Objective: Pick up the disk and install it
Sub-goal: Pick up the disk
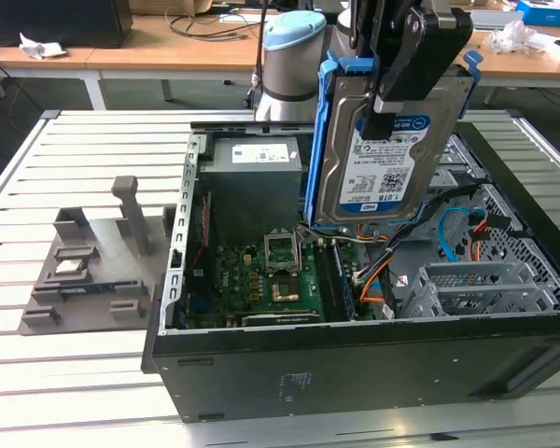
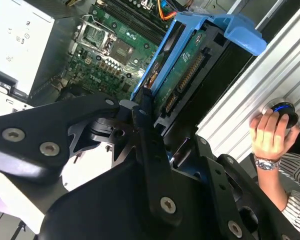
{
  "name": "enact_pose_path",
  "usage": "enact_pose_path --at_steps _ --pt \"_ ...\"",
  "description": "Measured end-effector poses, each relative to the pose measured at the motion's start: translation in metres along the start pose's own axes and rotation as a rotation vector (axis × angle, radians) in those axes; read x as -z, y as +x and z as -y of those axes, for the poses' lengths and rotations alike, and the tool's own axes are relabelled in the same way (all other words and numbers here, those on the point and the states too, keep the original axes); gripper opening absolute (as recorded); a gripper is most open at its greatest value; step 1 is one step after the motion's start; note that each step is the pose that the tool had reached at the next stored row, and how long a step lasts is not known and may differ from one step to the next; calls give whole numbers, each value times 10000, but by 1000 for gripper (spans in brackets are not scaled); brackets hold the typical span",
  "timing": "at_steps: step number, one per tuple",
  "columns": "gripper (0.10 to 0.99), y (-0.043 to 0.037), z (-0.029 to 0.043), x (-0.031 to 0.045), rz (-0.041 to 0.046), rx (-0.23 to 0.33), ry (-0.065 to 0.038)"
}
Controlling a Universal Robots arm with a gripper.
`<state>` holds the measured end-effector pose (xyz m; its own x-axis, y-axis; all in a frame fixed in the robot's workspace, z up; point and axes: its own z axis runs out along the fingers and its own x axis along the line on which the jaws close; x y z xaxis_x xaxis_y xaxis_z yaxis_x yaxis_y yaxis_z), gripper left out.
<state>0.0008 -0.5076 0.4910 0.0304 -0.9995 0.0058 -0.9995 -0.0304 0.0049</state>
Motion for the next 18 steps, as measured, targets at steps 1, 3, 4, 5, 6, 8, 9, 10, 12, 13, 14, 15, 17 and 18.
enact_pose_path --at_steps 1,3,4,5,6,8,9,10,12,13,14,15,17,18 --pt "369 22 -1 -1 0 -1 0" --pt "369 55 -2 -2 1 -1 0" --pt "369 69 -2 -2 1 0 0" --pt "369 85 -3 -2 1 0 0" --pt "369 105 -3 -3 1 0 0" --pt "369 135 -4 -4 1 0 0" --pt "369 149 -5 -4 0 -1 0" --pt "369 164 -5 -4 -1 0 0" --pt "369 197 -7 -6 1 -1 0" --pt "369 214 -7 -6 1 -1 0" --pt "369 224 -7 -7 1 -1 0" --pt "369 245 -8 -7 1 0 0" --pt "369 267 -9 -8 0 -1 0" --pt "369 288 -9 -9 0 0 0"
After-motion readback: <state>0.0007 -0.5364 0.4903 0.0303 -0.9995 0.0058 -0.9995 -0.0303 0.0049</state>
